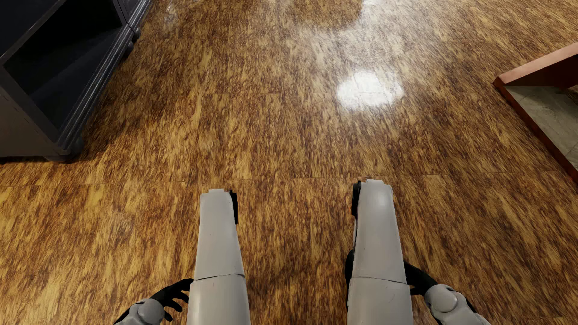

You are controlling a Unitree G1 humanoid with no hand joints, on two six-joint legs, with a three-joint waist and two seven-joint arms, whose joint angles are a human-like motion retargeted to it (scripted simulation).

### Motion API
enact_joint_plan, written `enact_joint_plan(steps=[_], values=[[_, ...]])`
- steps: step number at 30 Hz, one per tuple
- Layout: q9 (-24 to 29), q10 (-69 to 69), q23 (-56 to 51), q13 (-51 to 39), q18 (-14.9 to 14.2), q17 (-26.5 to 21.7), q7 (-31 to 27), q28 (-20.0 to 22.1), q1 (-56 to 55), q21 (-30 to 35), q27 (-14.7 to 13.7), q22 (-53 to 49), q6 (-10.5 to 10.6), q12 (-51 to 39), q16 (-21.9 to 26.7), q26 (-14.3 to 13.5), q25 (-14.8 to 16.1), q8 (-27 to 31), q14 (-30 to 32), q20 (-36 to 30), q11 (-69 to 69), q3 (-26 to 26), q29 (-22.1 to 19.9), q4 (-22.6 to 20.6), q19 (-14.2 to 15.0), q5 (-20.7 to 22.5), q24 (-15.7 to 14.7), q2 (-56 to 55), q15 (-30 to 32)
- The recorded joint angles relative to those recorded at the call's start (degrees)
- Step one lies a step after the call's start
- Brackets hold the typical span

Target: Rise from the blue box

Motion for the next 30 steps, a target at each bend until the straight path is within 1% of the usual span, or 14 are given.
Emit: enact_joint_plan(steps=[1,2,3,7,11,15,16,19,22,24,26,27,28,30], values=[[-0.4,-0.1,2.6,1.0,0.2,0.3,0.0,-1.4,0.2,0.6,-1.0,1.4,0.1,2.3,-0.4,-0.6,-3.3,0.0,0.1,1.1,0.0,0.0,2.3,-0.2,-0.1,0.2,2.5,0.0,0.1],[-0.5,-0.2,4.3,2.5,0.4,0.9,0.0,-1.9,0.4,0.8,-1.9,2.4,0.2,4.4,-0.9,-1.1,-6.1,0.0,0.2,2.1,-0.1,-0.1,3.5,-0.5,-0.2,0.2,3.6,0.1,0.3],[-0.5,-0.2,5.2,4.3,0.5,1.7,0.0,-2.4,0.5,0.2,-1.7,2.8,0.2,6.4,-1.4,-0.6,-7.1,0.0,0.4,3.1,-0.2,0.0,4.4,-0.7,-0.2,0.2,3.5,0.3,0.4],[-0.5,-0.6,6.0,9.3,0.6,4.1,0.1,-2.1,1.3,-2.2,-0.2,1.9,0.0,11.9,-3.4,0.7,-5.3,-0.2,0.8,6.0,-0.7,-0.1,4.4,-0.4,-0.1,0.2,0.4,1.3,0.8],[-0.9,-0.6,2.4,11.1,0.7,5.1,0.2,-3.4,2.3,-2.1,-0.9,-2.4,0.0,13.3,-4.9,-0.6,-4.8,-0.2,0.8,4.3,-0.8,-0.1,4.7,-0.4,-0.1,0.1,2.2,2.5,0.9],[-1.2,-0.4,1.9,10.2,1.1,5.3,0.1,-2.6,2.6,-1.6,-1.1,-5.1,-0.2,11.9,-4.9,-1.6,-3.9,-0.2,0.7,3.2,-0.9,0.0,3.8,-0.6,-0.1,0.4,1.9,3.1,0.8],[-1.2,-0.4,1.8,10.0,1.1,5.1,0.1,-2.8,2.7,-1.6,-1.0,-5.3,-0.2,11.4,-4.7,-1.2,-3.7,-0.2,0.7,3.2,-0.9,0.0,3.5,-0.6,-0.2,0.6,0.7,3.2,0.8],[-1.3,-0.2,-3.4,11.1,1.2,3.0,0.0,2.5,2.6,-4.1,-0.1,-9.0,-0.3,11.0,-2.4,0.4,1.9,-0.2,0.7,4.5,-0.9,0.1,-0.8,-0.8,-0.1,0.4,-5.3,3.4,0.9],[-1.0,0.0,-17.6,11.5,1.0,-1.0,-0.2,10.9,2.7,-6.8,-0.5,-24.4,-0.6,10.3,3.3,0.1,9.2,0.0,-0.1,4.2,-0.8,0.0,-8.9,-0.9,0.3,0.3,-9.5,3.4,1.2],[-0.5,0.2,-28.5,8.6,2.5,-4.4,-0.1,16.9,2.4,-6.6,-2.2,-34.7,-0.5,5.9,8.3,-0.7,10.8,-0.2,-2.7,0.9,-1.0,0.1,-13.9,-1.0,1.3,-0.1,-9.2,3.0,2.0],[0.3,0.7,-37.9,3.7,3.0,-8.9,-0.3,20.4,2.0,-3.8,-4.7,-42.2,-0.6,-2.1,13.0,-3.4,10.8,-0.3,-4.3,-5.7,-0.7,0.1,-17.4,-1.4,1.9,-0.7,-5.9,2.1,3.0],[0.7,0.7,-42.2,1.0,3.2,-11.7,-0.3,19.9,1.7,-2.1,-4.3,-45.9,-0.4,-6.5,15.9,-2.4,10.0,-0.4,-4.6,-9.8,-0.7,0.1,-16.2,-1.6,2.3,-1.0,-4.4,1.7,3.4],[1.3,0.8,-44.3,-3.5,2.9,-14.2,-0.4,18.9,1.2,1.8,-6.9,-47.4,-0.6,-12.6,17.9,-5.7,8.2,-0.5,-4.4,-15.0,-0.5,0.3,-15.9,-1.3,2.2,-1.0,-1.8,1.1,3.4],[3.2,0.6,-48.9,-13.8,1.8,-19.5,-0.9,12.7,-0.3,10.6,-7.5,-50.1,-0.5,-24.9,20.9,-7.3,4.5,-0.6,-2.2,-26.2,-0.5,0.3,-9.1,-0.9,2.4,-1.0,0.9,-0.1,3.0]])
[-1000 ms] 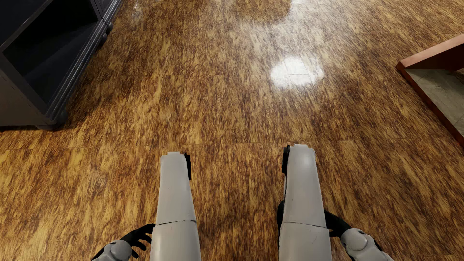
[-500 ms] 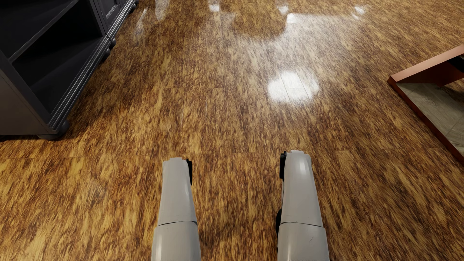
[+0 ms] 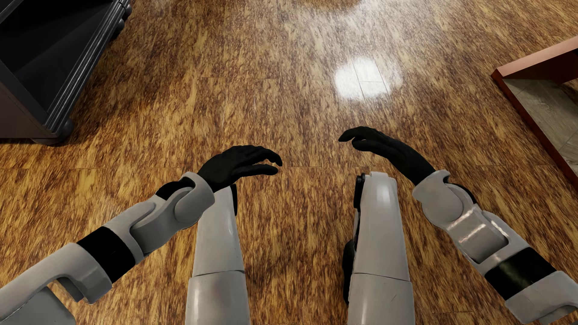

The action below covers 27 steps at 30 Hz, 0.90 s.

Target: Rise from the blue box

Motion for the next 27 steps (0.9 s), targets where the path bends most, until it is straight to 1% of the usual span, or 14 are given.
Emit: enact_joint_plan(steps=[1,3,4,5,6,7,8,11,12,15,18,21,23,27], values=[[1.1,-0.1,-1.9,-5.5,-0.5,-2.2,-0.2,-4.2,-1.2,4.8,-0.6,-0.9,0.1,-5.7,0.9,-0.5,-1.5,-0.1,1.3,-5.4,0.0,0.0,4.7,0.1,0.1,-0.1,0.8,-0.8,-0.4],[3.6,0.0,-4.6,-16.7,-1.4,-5.5,-0.6,-9.8,-4.4,14.2,-2.0,-2.0,0.5,-15.5,1.8,-2.4,-3.3,0.0,2.0,-13.9,0.0,0.0,12.9,0.5,0.6,-0.3,3.2,-3.4,-1.2],[4.8,0.1,-4.4,-21.2,-2.1,-6.5,-0.9,-9.0,-6.4,18.2,-2.1,-2.2,0.5,-19.5,2.1,-3.4,-2.3,0.2,2.2,-17.6,0.1,0.0,11.4,0.7,0.9,-0.5,3.9,-5.3,-1.6],[6.3,0.2,-4.8,-24.8,-2.7,-7.6,-1.1,-3.1,-8.5,20.6,-3.5,-2.2,0.7,-22.6,2.2,-4.3,-1.6,0.4,2.3,-20.8,0.4,0.0,7.4,0.7,1.4,-0.8,4.2,-7.3,-1.9],[7.8,0.4,-6.2,-27.8,-3.3,-8.8,-1.4,1.9,-10.8,22.0,-4.3,-3.2,0.9,-24.8,2.8,-4.3,-0.8,0.7,2.1,-22.6,0.7,-0.1,4.3,0.7,1.8,-1.3,3.6,-9.5,-2.2],[9.3,0.7,-7.8,-30.3,-4.0,-10.0,-1.7,5.8,-13.1,23.2,-4.8,-5.5,1.1,-26.4,4.3,-4.6,0.3,1.2,1.7,-23.1,1.2,-0.1,1.1,0.9,2.3,-1.5,2.3,-11.8,-2.8],[10.3,1.0,-9.7,-31.8,-4.5,-11.3,-1.9,8.5,-15.5,24.2,-5.5,-8.0,1.2,-27.8,6.1,-5.1,1.4,1.7,1.3,-23.3,1.7,0.0,-2.4,0.9,2.5,-1.5,1.4,-14.4,-3.3],[12.8,1.1,-15.9,-36.4,-5.4,-15.2,-2.2,16.0,-22.1,26.1,-7.7,-13.0,2.0,-29.9,10.5,-7.1,2.8,2.7,-0.4,-23.0,2.2,-0.2,-8.3,0.7,2.7,-1.0,0.7,-21.6,-5.2],[13.6,0.8,-17.3,-38.0,-5.7,-15.7,-2.2,17.1,-23.5,26.5,-7.9,-14.0,2.1,-30.8,11.4,-7.5,3.0,2.9,-1.0,-22.9,2.0,-0.4,-8.6,0.6,2.7,-0.6,0.9,-23.2,-6.0],[14.1,-1.2,-18.4,-39.6,-4.6,-15.1,-2.1,16.9,-25.2,27.0,-8.1,-15.8,2.2,-32.3,11.9,-7.6,2.5,2.9,-2.4,-23.4,0.2,-0.6,-9.1,-0.8,1.3,1.1,0.8,-25.1,-8.0],[13.4,-6.3,-14.5,-36.7,-2.8,-11.7,-1.2,14.6,-22.9,24.6,-7.5,-12.2,2.2,-29.1,9.5,-7.2,0.5,1.6,-2.7,-20.7,-5.1,-0.6,-7.6,-1.4,0.2,2.4,2.3,-22.0,-9.2],[11.5,-16.3,-5.3,-31.1,-1.7,-5.4,0.5,9.2,-16.5,20.6,-6.3,-2.6,2.0,-24.1,3.6,-6.9,-3.8,-0.3,-1.8,-16.7,-15.5,-0.5,-3.2,-1.1,-0.6,3.3,5.0,-14.3,-8.9],[9.6,-25.8,4.4,-27.6,-0.9,1.3,1.9,4.4,-10.2,18.2,-6.0,7.4,1.8,-20.2,-3.0,-7.5,-8.2,-1.7,0.1,-13.2,-25.4,-0.5,0.6,-1.1,-1.8,4.3,8.2,-7.0,-7.6],[3.6,-48.2,28.9,-20.5,0.6,17.0,5.8,-8.6,5.9,14.5,-4.8,30.5,1.5,-12.2,-18.2,-8.5,-17.6,-4.7,7.1,-6.3,-48.8,-0.5,9.1,-1.4,-4.3,6.1,14.9,10.8,-1.3]])
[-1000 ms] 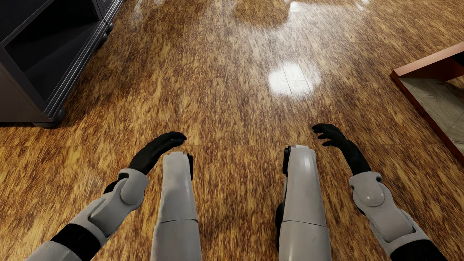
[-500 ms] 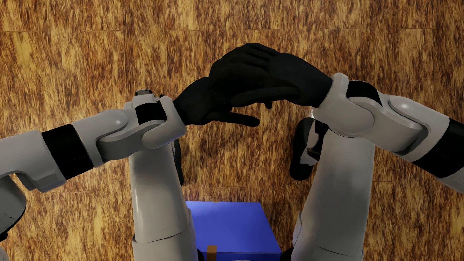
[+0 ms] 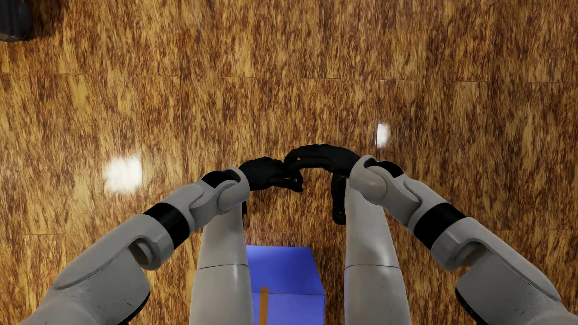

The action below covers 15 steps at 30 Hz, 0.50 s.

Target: Rise from the blue box

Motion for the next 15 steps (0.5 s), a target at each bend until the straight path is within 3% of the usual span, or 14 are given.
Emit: enact_joint_plan(steps=[2,3,5,7,9,12,15], values=[[-4.5,-11.4,9.6,3.5,0.4,6.2,2.3,-7.7,8.9,-1.5,2.2,6.7,-0.4,5.4,-5.4,1.1,-2.9,-1.5,3.5,4.7,-12.2,0.2,5.9,0.0,-0.3,0.7,0.9,9.4,4.1],[-7.1,-17.0,12.3,6.3,1.0,8.0,3.4,-9.2,13.6,-2.8,4.3,8.5,-0.8,8.9,-7.2,3.6,-2.2,-2.1,5.1,7.9,-18.4,0.4,7.3,-0.2,-0.7,1.2,-0.9,14.4,6.0],[-12.6,-27.4,15.5,13.0,2.7,9.3,5.3,-7.6,23.3,-6.7,8.1,10.9,-1.2,16.8,-9.5,7.8,1.4,-3.4,7.5,14.2,-30.3,0.9,6.6,-1.2,-1.6,2.2,-5.9,24.9,9.1],[-18.2,-36.5,17.7,19.4,4.4,8.6,7.2,-7.0,32.2,-11.1,10.2,10.9,-1.4,24.5,-9.4,9.7,6.0,-4.5,9.4,19.3,-40.8,0.9,6.2,-2.8,-2.7,3.2,-11.1,34.8,11.6],[-24.2,-44.6,18.5,26.1,5.1,7.3,9.4,-7.1,40.3,-14.8,10.2,8.9,-1.5,32.0,-8.3,9.5,8.3,-5.8,10.5,23.5,-50.1,0.9,4.6,-3.8,-3.6,4.0,-12.7,43.7,13.0],[-31.9,-53.8,21.8,32.8,5.0,6.1,11.7,-8.6,49.1,-19.8,9.3,8.6,-1.3,39.7,-6.4,7.8,9.5,-7.3,11.4,28.8,-58.2,1.2,2.5,-4.4,-3.0,4.2,-12.5,51.9,13.9],[-34.0,-57.6,29.0,36.0,4.4,7.0,14.1,-6.0,56.9,-23.4,10.0,16.9,-1.9,42.2,-6.7,8.7,11.2,-8.4,10.7,32.3,-60.9,1.7,0.3,-4.5,-2.6,4.1,-12.2,59.1,12.8]])
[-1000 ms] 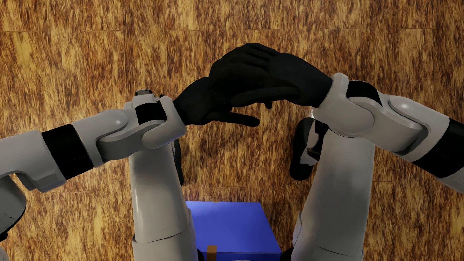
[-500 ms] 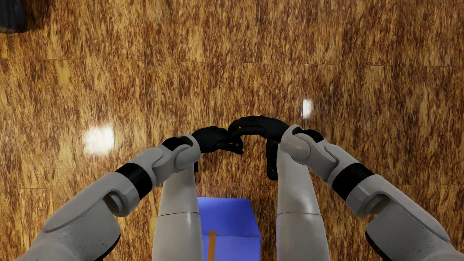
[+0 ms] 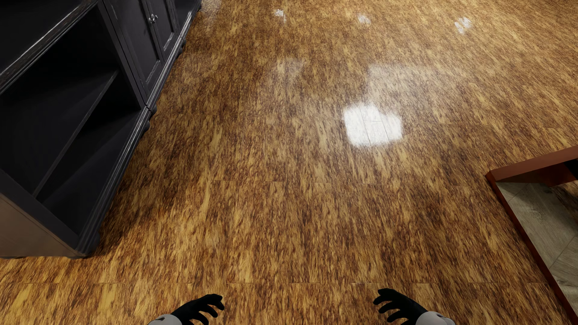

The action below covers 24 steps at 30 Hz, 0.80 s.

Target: Rise from the blue box

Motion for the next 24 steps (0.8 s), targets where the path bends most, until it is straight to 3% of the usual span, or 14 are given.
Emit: enact_joint_plan(steps=[2,4,11,15,24], values=[[-1.9,0.2,6.2,1.0,0.0,1.6,0.5,2.4,1.7,-1.6,1.9,7.4,0.1,0.1,-1.1,2.7,0.5,-0.6,-0.9,0.3,-1.7,0.1,-1.9,0.1,0.1,0.1,-0.4,2.9,-0.3],[-3.6,0.3,8.6,2.8,-0.3,2.8,0.5,3.1,2.5,-3.3,2.7,10.9,0.1,0.4,-1.0,3.6,0.6,-0.9,-1.4,0.7,-2.1,0.4,-2.4,0.4,0.4,0.1,0.3,4.1,-0.9],[-6.6,0.5,1.7,8.9,-0.3,5.2,-0.8,0.2,3.0,-4.4,0.5,5.3,-0.2,4.8,1.5,1.8,-1.3,-0.1,-2.1,2.9,-2.1,0.6,2.8,0.8,0.6,-0.2,-0.2,5.1,-2.2],[-6.8,-0.1,2.4,8.3,-0.5,5.5,-3.0,0.8,3.0,-4.2,1.2,5.3,-0.3,4.6,-0.6,2.6,-0.3,0.8,-3.4,2.6,-1.3,0.6,1.4,0.7,-0.1,-0.5,-0.8,4.0,-1.9],[-6.0,0.0,3.7,6.8,0.6,3.8,-0.6,-0.2,3.5,-3.5,1.2,4.4,-0.1,4.7,-1.4,1.8,0.6,0.1,-2.0,1.7,-2.1,0.6,0.1,0.2,-0.2,0.0,0.1,4.9,-2.0]])
